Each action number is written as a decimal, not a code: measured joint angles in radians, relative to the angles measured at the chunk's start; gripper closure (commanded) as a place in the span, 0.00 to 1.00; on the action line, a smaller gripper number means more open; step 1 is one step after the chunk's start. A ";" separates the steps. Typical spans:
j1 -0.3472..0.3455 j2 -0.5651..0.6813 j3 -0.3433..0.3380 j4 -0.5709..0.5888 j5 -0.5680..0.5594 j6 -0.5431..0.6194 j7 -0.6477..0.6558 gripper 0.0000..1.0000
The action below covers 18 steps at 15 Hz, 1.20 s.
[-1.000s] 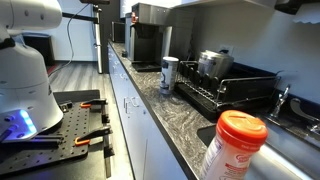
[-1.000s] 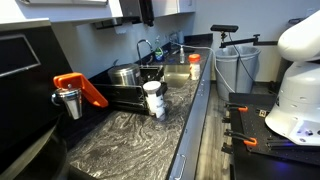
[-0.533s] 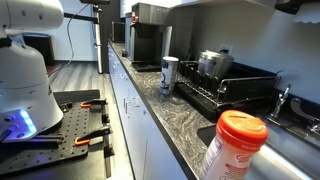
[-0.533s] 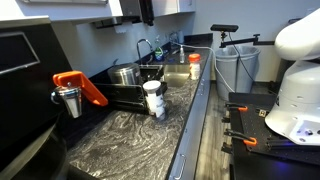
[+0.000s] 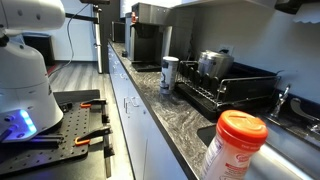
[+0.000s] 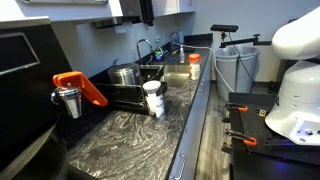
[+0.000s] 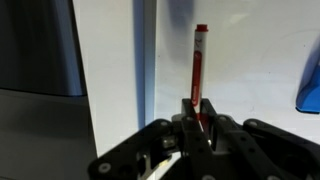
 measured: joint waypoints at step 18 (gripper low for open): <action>-0.097 0.024 0.074 0.066 0.013 0.000 0.001 0.97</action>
